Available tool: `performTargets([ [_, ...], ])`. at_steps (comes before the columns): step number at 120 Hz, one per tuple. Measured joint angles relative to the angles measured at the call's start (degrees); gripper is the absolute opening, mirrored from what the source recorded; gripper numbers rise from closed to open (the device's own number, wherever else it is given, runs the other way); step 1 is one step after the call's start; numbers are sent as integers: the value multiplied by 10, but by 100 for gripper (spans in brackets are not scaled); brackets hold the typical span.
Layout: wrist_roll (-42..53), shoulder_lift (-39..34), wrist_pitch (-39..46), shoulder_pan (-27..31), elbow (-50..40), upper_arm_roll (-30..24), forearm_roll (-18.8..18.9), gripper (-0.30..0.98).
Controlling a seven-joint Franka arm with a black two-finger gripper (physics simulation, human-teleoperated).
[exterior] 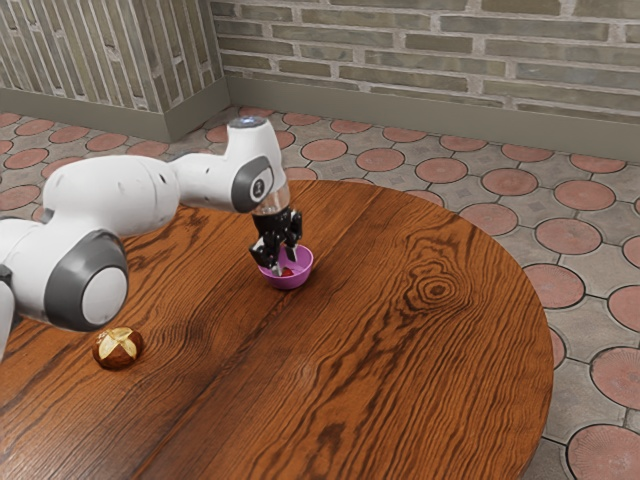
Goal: Take strawberry from the bowl
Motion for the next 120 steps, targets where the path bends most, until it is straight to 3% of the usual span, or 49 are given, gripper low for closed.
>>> performTargets([
  [50,-5,8,2,7,8,-10,0,30],
  [108,-7,20,2,6,7,-10,0,20],
  [120,-7,17,2,4,7,-10,0,13],
])
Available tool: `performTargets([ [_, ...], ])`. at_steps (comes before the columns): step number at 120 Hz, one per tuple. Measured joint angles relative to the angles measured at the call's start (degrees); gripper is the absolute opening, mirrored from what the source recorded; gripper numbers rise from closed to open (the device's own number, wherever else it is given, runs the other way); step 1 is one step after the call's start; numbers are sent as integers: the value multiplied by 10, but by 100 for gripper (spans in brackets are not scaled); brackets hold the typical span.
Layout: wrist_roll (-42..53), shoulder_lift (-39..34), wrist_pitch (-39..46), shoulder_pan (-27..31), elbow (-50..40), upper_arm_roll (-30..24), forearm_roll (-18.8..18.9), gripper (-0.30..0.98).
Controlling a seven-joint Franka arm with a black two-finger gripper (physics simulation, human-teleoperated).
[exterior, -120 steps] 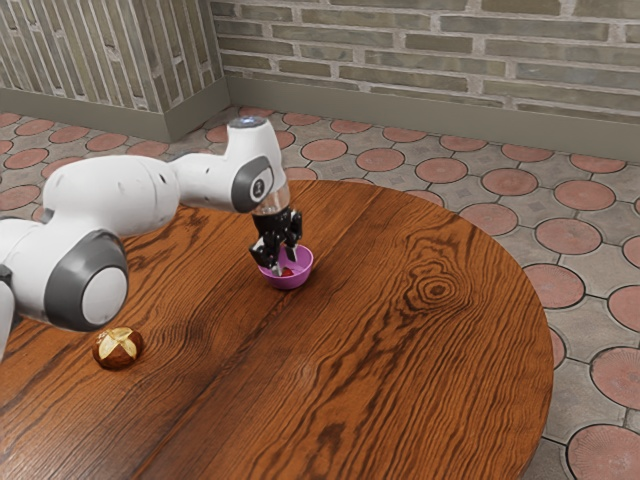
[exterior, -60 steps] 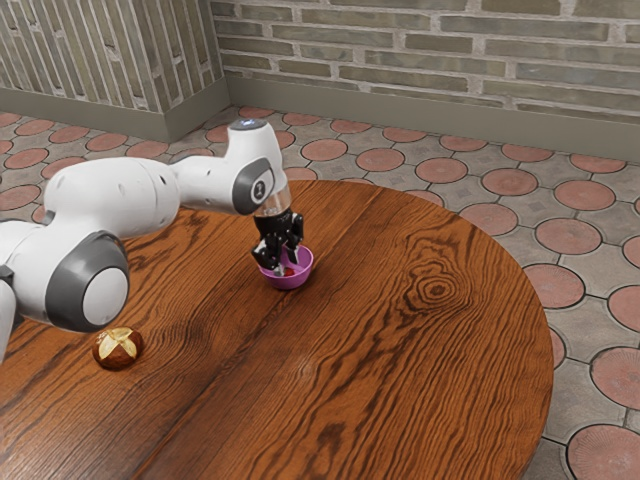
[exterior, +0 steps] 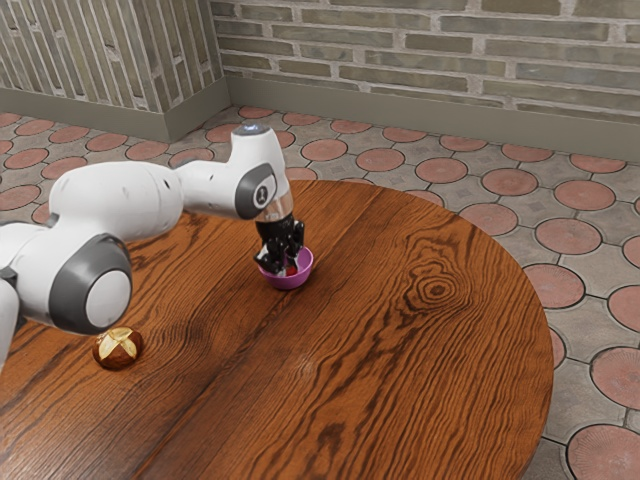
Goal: Take strawberry from the bowl
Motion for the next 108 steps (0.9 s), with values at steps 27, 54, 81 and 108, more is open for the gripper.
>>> performTargets([
  [27,-1,-27,-3,-1,0,1,4,2],
  [54,-3,-89,-15,-34,-24,7,7,-3],
  [81,-4,-88,-23,-93,-23,1,6,-6],
  [108,-5,-66,-22,-137,-21,-11,4,-7],
])
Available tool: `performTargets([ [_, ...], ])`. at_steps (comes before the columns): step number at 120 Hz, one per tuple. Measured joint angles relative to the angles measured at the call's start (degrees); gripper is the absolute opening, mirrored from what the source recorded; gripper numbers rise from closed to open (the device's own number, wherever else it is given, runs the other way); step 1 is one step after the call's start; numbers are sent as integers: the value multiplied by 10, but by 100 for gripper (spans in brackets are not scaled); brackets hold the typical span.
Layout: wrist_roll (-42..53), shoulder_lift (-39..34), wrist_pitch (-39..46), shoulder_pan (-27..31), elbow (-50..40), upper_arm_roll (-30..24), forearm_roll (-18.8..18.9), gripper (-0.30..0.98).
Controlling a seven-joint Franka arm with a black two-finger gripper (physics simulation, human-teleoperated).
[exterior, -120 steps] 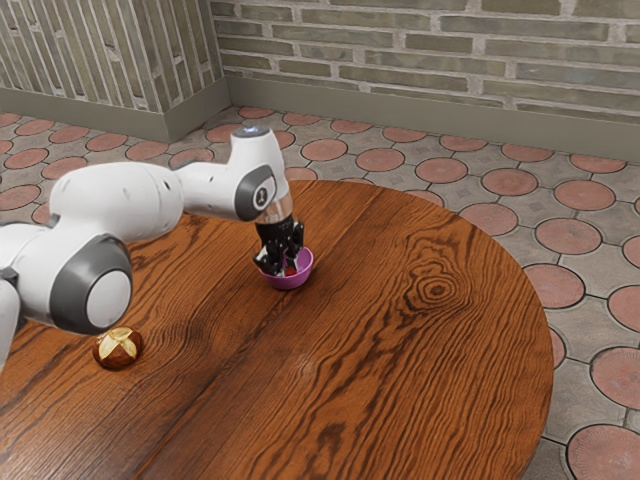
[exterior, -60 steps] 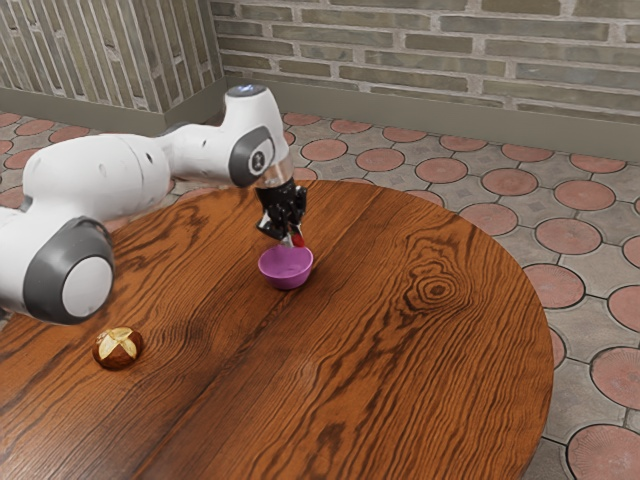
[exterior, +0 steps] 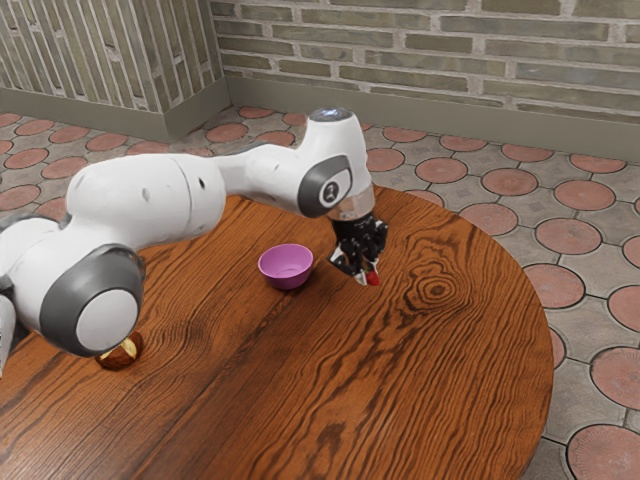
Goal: Take strawberry from the bowl
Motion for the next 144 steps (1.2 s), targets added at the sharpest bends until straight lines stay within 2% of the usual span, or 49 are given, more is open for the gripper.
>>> performTargets([
  [52,-2,43,24,-4,1,-24,0,-7],
  [77,-1,41,41,-2,-1,-27,-10,32],
  [93,2,33,40,-5,-7,-24,-9,48],
  [104,18,-19,8,-9,-10,-22,3,55],
  [127,95,-234,-139,-8,-22,-24,44,62],
  [144,214,-314,-210,71,-92,-22,51,64],
])
